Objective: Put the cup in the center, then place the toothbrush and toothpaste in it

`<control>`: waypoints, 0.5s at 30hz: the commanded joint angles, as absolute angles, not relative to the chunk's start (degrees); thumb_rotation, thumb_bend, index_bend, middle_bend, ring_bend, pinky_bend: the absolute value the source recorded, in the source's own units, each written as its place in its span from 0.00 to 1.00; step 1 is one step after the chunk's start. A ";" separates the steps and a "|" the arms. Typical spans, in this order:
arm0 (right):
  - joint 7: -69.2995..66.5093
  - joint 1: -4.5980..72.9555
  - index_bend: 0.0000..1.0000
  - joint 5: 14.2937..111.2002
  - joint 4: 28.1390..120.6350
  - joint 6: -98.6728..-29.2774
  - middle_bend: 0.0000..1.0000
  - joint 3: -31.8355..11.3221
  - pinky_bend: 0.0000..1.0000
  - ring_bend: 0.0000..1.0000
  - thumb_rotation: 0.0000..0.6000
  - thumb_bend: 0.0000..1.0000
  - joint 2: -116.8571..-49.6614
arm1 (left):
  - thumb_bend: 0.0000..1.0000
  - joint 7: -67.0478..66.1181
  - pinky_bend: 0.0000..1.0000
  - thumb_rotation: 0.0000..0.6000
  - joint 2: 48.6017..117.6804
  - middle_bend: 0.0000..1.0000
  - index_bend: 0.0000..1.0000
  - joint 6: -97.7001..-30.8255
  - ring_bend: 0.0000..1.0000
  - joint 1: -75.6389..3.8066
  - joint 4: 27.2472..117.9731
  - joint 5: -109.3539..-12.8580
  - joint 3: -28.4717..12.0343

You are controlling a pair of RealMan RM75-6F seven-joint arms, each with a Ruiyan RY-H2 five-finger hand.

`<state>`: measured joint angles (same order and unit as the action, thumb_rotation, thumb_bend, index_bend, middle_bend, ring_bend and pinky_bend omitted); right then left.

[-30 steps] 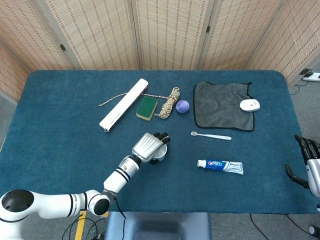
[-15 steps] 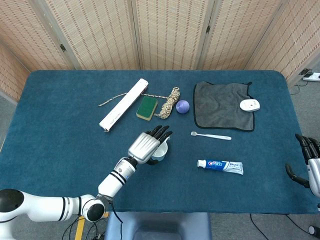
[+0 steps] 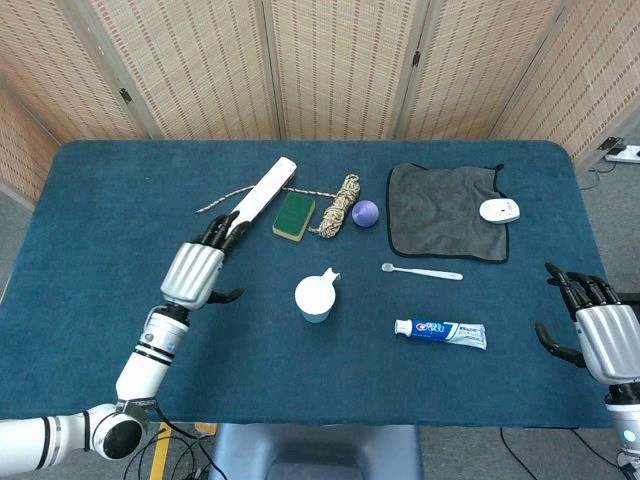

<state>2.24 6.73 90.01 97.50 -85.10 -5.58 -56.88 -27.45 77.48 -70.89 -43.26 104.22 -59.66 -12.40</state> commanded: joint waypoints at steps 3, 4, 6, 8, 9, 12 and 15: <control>2.84 9.83 0.09 90.11 98.68 -80.99 0.37 -6.24 0.30 0.28 1.00 0.30 -56.54 | 0.21 -22.82 0.37 1.00 72.17 0.03 0.12 -74.59 0.05 -37.51 103.94 -62.82 -9.79; 3.16 10.36 0.10 90.01 98.79 -80.31 0.37 -6.38 0.30 0.29 1.00 0.30 -56.57 | 0.21 -22.35 0.37 1.00 71.57 0.03 0.12 -75.10 0.05 -36.69 103.52 -63.27 -9.36; 3.89 11.60 0.11 89.81 99.01 -78.81 0.38 -6.68 0.32 0.31 1.00 0.30 -56.84 | 0.21 -20.97 0.37 1.00 70.42 0.03 0.13 -76.30 0.05 -34.74 102.38 -64.32 -8.39; 4.39 12.65 0.12 89.76 99.05 -77.55 0.39 -6.87 0.35 0.33 1.00 0.30 -57.15 | 0.21 -19.62 0.37 1.00 69.63 0.03 0.13 -77.16 0.05 -33.08 101.31 -65.05 -7.58; 4.85 13.37 0.13 89.56 98.99 -76.64 0.39 -7.03 0.36 0.34 1.00 0.30 -57.42 | 0.21 -18.77 0.37 1.00 69.24 0.04 0.14 -77.67 0.05 -32.01 100.63 -65.50 -7.04; 5.93 15.45 0.15 88.40 99.10 -73.69 0.45 -7.56 0.45 0.45 1.00 0.30 -57.99 | 0.21 -17.04 0.37 1.00 68.14 0.04 0.14 -78.21 0.05 -29.63 99.48 -66.14 -5.71; 7.06 18.43 0.21 87.03 98.96 -69.63 0.61 -8.40 0.78 0.69 1.00 0.30 -58.72 | 0.21 -15.66 0.37 1.00 67.26 0.04 0.15 -79.14 0.05 -27.62 98.77 -66.91 -5.04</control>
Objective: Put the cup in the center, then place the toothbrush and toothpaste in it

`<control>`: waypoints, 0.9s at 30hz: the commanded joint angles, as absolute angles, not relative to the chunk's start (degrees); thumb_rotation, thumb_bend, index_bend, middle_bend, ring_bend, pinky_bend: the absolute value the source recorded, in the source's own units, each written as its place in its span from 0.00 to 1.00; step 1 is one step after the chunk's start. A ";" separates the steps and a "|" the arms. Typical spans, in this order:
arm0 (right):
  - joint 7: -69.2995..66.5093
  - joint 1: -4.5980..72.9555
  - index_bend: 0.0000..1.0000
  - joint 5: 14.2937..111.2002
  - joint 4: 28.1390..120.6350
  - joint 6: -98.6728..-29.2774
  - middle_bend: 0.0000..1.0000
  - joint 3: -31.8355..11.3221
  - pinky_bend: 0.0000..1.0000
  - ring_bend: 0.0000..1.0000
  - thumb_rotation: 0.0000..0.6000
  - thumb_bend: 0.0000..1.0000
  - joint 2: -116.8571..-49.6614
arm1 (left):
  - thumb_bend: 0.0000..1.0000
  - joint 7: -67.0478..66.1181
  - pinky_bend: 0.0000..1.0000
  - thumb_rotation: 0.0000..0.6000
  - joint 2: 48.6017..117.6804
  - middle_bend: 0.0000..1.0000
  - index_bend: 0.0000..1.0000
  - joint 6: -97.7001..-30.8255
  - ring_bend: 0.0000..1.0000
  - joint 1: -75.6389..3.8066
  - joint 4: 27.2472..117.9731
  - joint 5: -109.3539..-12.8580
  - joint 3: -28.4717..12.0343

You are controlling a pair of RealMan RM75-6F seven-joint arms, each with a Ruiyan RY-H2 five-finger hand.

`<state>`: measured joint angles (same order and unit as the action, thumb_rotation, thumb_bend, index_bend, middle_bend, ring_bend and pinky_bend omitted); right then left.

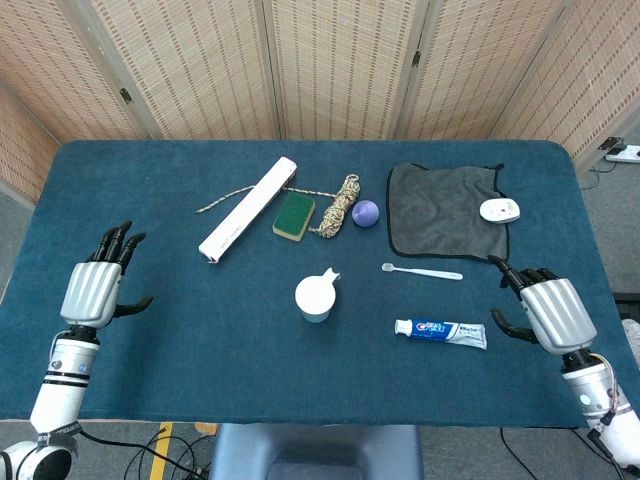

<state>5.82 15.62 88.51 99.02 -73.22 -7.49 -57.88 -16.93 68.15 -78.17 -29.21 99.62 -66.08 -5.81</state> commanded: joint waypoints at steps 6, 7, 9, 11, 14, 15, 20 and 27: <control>8.35 26.08 0.31 81.23 96.48 -57.89 0.80 -10.20 0.96 0.90 1.00 0.30 -61.66 | 0.21 -13.30 0.37 1.00 65.82 0.04 0.15 -81.72 0.05 -24.26 98.36 -68.17 -5.12; 8.98 27.24 0.32 80.03 95.65 -56.25 0.82 -10.52 0.97 0.92 1.00 0.30 -62.37 | 0.21 -13.04 0.37 1.00 65.60 0.04 0.15 -81.92 0.05 -23.86 98.37 -68.24 -5.17; 10.85 29.80 0.32 76.84 93.40 -52.83 0.85 -11.28 1.00 0.96 1.00 0.30 -64.32 | 0.21 -12.63 0.37 1.00 65.12 0.04 0.15 -82.19 0.05 -23.05 98.51 -68.39 -5.25; 12.23 31.34 0.32 74.47 91.95 -50.86 0.88 -11.69 1.00 0.99 1.00 0.30 -65.63 | 0.21 -12.48 0.37 1.00 64.84 0.05 0.15 -82.29 0.05 -22.58 98.67 -68.51 -5.30; 15.80 34.45 0.34 69.33 88.72 -47.13 0.95 -12.18 1.00 1.00 1.00 0.30 -68.41 | 0.21 -12.29 0.37 1.00 64.44 0.04 0.15 -82.68 0.05 -21.55 99.04 -68.59 -5.44; 17.22 35.72 0.34 67.46 86.99 -46.16 0.95 -12.40 1.00 1.00 1.00 0.30 -69.97 | 0.21 -12.19 0.37 1.00 64.37 0.05 0.15 -82.96 0.05 -21.13 99.13 -68.75 -5.48; 19.82 39.72 0.41 61.74 80.56 -43.84 0.98 -13.35 1.00 1.00 1.00 0.28 -75.35 | 0.21 -11.95 0.37 1.00 64.28 0.05 0.15 -83.31 0.05 -19.89 99.35 -69.18 -5.70; 22.80 45.24 0.45 55.50 71.67 -38.95 0.98 -12.72 1.00 1.00 1.00 0.26 -81.66 | 0.21 -11.86 0.37 1.00 64.22 0.04 0.15 -83.25 0.05 -18.56 99.76 -69.63 -6.04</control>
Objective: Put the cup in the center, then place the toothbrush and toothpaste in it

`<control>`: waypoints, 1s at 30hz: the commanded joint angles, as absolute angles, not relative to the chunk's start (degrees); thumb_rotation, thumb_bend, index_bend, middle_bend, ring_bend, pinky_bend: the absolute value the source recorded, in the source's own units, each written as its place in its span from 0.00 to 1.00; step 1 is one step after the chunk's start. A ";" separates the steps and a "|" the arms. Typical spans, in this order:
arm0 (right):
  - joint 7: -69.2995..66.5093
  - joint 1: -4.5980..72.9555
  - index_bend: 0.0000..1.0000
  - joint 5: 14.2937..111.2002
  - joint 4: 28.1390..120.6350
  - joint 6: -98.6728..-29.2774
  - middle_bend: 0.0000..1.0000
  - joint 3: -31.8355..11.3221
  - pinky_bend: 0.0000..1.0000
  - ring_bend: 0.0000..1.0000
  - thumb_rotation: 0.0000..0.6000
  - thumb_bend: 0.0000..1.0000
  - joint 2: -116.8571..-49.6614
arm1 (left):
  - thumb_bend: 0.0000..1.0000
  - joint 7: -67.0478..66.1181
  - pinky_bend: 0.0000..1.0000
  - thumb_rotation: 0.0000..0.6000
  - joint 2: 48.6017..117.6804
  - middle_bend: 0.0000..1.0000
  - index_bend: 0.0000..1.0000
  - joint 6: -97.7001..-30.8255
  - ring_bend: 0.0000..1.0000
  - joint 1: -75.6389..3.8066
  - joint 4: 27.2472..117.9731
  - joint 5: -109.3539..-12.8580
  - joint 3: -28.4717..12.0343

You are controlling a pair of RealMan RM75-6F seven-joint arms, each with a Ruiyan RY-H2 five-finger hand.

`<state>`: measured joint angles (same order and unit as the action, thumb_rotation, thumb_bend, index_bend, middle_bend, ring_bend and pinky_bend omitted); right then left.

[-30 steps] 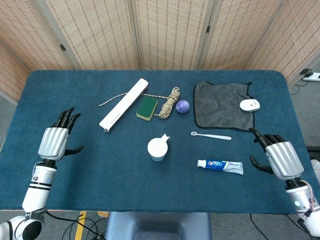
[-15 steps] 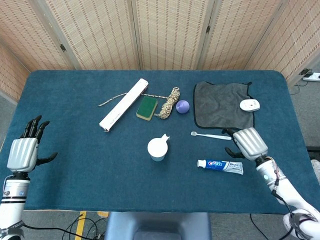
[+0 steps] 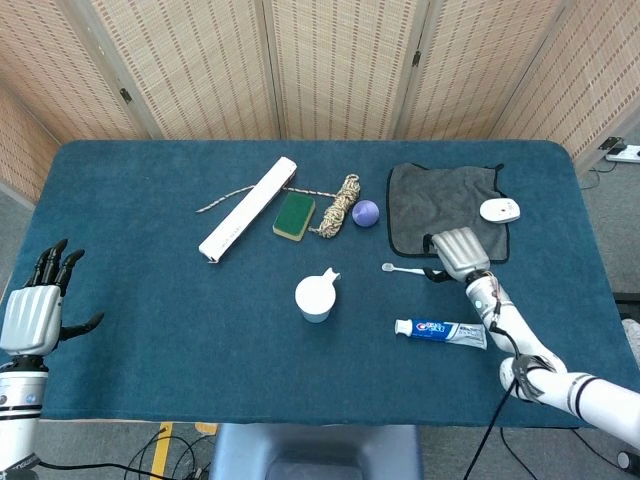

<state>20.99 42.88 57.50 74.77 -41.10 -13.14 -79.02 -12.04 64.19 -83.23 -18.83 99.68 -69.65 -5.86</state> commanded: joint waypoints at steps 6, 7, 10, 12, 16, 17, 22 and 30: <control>24.06 47.43 0.48 53.53 67.37 -37.64 0.99 -11.23 1.00 1.00 1.00 0.21 -85.18 | 0.21 -11.02 0.37 1.00 64.14 0.04 0.15 -82.77 0.05 -17.59 99.69 -69.81 -6.28; 24.14 47.61 0.48 53.31 66.86 -37.57 0.99 -11.02 1.00 1.00 1.00 0.21 -85.58 | 0.22 -11.00 0.37 1.00 64.11 0.04 0.15 -82.77 0.05 -17.45 99.69 -69.87 -6.33; 24.44 47.90 0.50 53.07 65.40 -37.98 0.99 -10.28 1.00 1.00 1.00 0.21 -86.82 | 0.21 -10.63 0.37 1.00 63.99 0.04 0.15 -82.66 0.05 -17.00 99.77 -69.93 -6.51; 24.55 47.81 0.52 53.08 64.43 -38.82 1.00 -9.87 1.00 1.00 1.00 0.20 -87.69 | 0.21 -10.01 0.37 1.00 63.99 0.04 0.15 -82.45 0.05 -16.74 99.63 -69.93 -6.69; 24.35 47.61 0.53 52.72 62.99 -39.31 1.00 -9.33 1.00 1.00 1.00 0.20 -88.68 | 0.21 -9.38 0.37 1.00 64.21 0.04 0.15 -82.00 0.06 -16.38 99.06 -69.87 -6.95; 24.27 47.62 0.53 52.63 62.46 -39.27 1.00 -9.20 1.00 1.00 1.00 0.20 -88.92 | 0.21 -9.32 0.37 1.00 64.27 0.04 0.14 -81.81 0.06 -16.33 98.90 -69.88 -7.01; 24.10 47.90 0.53 52.07 60.22 -38.28 1.00 -8.70 1.00 1.00 1.00 0.20 -89.87 | 0.21 -9.08 0.37 1.00 64.43 0.04 0.14 -81.27 0.06 -16.02 98.50 -69.87 -7.24; 23.42 48.68 0.53 51.85 57.86 -36.44 1.00 -8.27 1.00 1.00 1.00 0.23 -91.10 | 0.21 -8.80 0.37 1.00 64.74 0.04 0.14 -80.44 0.06 -15.56 97.70 -69.23 -7.79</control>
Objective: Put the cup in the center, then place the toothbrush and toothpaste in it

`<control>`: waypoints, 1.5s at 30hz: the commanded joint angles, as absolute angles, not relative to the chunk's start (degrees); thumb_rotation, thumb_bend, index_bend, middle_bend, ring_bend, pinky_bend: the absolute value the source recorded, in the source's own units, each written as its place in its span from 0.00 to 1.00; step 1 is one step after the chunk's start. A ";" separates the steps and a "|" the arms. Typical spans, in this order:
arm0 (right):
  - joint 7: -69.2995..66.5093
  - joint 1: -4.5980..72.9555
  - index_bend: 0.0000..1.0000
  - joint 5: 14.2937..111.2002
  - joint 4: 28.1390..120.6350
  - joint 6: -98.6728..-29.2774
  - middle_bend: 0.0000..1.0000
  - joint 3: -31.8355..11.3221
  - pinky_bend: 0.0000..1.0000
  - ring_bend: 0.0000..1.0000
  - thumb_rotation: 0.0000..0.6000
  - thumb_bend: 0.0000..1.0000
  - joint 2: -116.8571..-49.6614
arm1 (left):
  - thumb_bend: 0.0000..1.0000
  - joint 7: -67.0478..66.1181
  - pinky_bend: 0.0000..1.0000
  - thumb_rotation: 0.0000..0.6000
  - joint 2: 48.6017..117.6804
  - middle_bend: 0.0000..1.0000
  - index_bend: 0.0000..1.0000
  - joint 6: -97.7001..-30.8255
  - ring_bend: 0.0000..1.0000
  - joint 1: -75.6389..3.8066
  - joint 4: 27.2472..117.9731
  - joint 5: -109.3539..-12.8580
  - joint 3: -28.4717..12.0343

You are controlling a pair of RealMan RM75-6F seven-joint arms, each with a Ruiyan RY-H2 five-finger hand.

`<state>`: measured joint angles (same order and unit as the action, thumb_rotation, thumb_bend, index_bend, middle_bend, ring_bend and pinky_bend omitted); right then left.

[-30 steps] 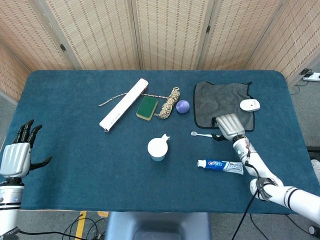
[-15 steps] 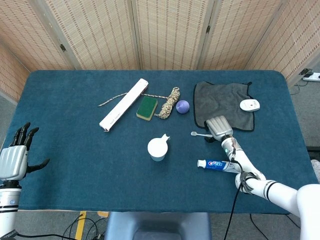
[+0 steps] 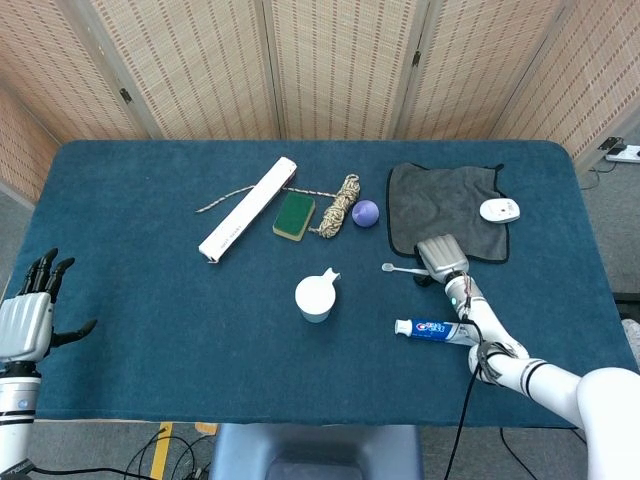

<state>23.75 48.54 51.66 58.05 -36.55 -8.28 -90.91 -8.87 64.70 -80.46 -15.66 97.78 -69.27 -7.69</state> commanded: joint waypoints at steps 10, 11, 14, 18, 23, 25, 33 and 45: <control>23.66 49.26 0.55 51.55 57.03 -35.59 1.00 -7.73 1.00 1.00 1.00 0.25 -91.18 | 0.21 -8.80 0.37 1.00 64.72 0.04 0.14 -80.33 0.06 -14.89 97.57 -69.30 -8.22; 23.75 49.28 0.55 51.45 57.03 -35.55 1.00 -7.67 1.00 1.00 1.00 0.25 -91.16 | 0.21 -8.86 0.37 1.00 64.71 0.04 0.14 -80.31 0.06 -14.84 97.61 -69.31 -8.24; 23.83 49.29 0.56 51.38 57.01 -35.54 1.00 -7.43 1.00 1.00 1.00 0.25 -91.18 | 0.21 -9.00 0.37 1.00 64.73 0.04 0.14 -80.06 0.06 -14.74 97.63 -69.18 -8.36; 23.90 49.32 0.58 51.35 56.84 -35.50 1.00 -7.16 1.00 1.00 1.00 0.26 -91.26 | 0.21 -9.28 0.37 1.00 64.93 0.05 0.14 -79.87 0.06 -14.71 97.64 -69.22 -8.47; 22.69 49.09 0.60 52.37 57.36 -36.07 1.00 -7.29 1.00 1.00 1.00 0.34 -90.99 | 0.21 -9.77 0.37 1.00 65.17 0.04 0.14 -79.65 0.06 -14.69 97.61 -69.40 -8.52; 21.82 48.83 0.62 53.07 58.03 -36.55 1.00 -7.46 1.00 1.00 1.00 0.37 -90.64 | 0.21 -9.86 0.37 1.00 65.15 0.04 0.14 -79.61 0.06 -14.66 97.70 -69.36 -8.61; 9.30 45.48 0.64 62.28 67.91 -43.98 1.00 -10.60 1.00 1.00 1.00 0.39 -85.24 | 0.21 -10.41 0.37 1.00 64.58 0.04 0.14 -79.70 0.06 -14.40 98.43 -69.16 -9.01; -3.85 44.66 0.65 77.57 79.45 -56.25 1.00 -13.66 1.00 1.00 1.00 0.39 -81.82 | 0.21 -11.95 0.37 1.00 63.55 0.05 0.14 -80.13 0.06 -14.01 99.86 -70.00 -8.87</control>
<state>-3.20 44.26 76.61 78.80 -55.42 -12.96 -81.69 -11.91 63.59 -80.09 -14.04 99.82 -69.96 -8.91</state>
